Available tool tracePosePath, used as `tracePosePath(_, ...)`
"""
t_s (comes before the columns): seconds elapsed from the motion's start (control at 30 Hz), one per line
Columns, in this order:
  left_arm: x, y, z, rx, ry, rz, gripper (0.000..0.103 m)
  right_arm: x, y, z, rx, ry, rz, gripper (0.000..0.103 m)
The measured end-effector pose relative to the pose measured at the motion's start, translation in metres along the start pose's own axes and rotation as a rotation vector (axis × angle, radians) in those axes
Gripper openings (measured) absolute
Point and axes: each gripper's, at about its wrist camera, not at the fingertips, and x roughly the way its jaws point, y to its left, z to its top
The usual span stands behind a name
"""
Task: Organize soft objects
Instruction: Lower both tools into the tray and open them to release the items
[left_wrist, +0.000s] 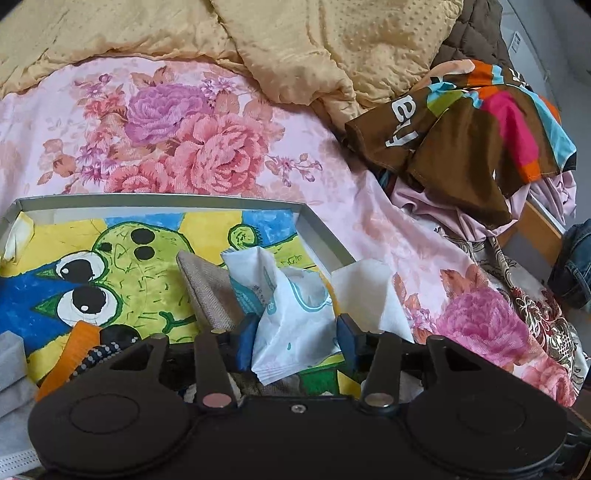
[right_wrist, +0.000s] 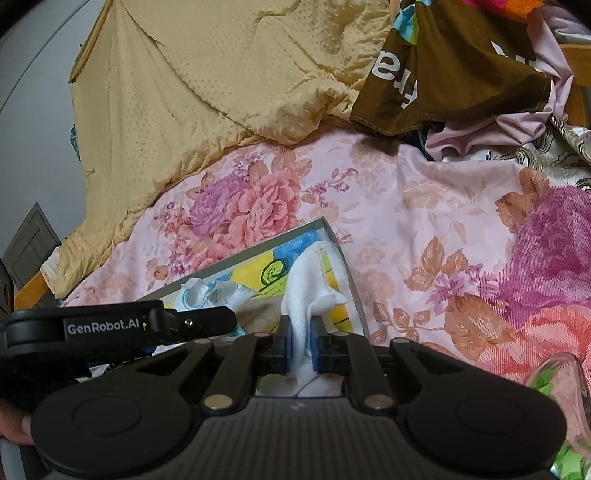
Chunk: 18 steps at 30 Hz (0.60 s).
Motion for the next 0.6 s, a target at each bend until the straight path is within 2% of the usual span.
tracePosePath(0.2,-0.002,0.000,0.000,-0.017,0.010,0.004,0.057,0.000,0.000,-0.001,-0.006,0.005,-0.004,0.019)
tracePosePath(0.6,-0.011,0.000,-0.003,-0.037,0.005,0.011,0.065,0.000,0.001,0.000,-0.023,0.010,-0.006,0.028)
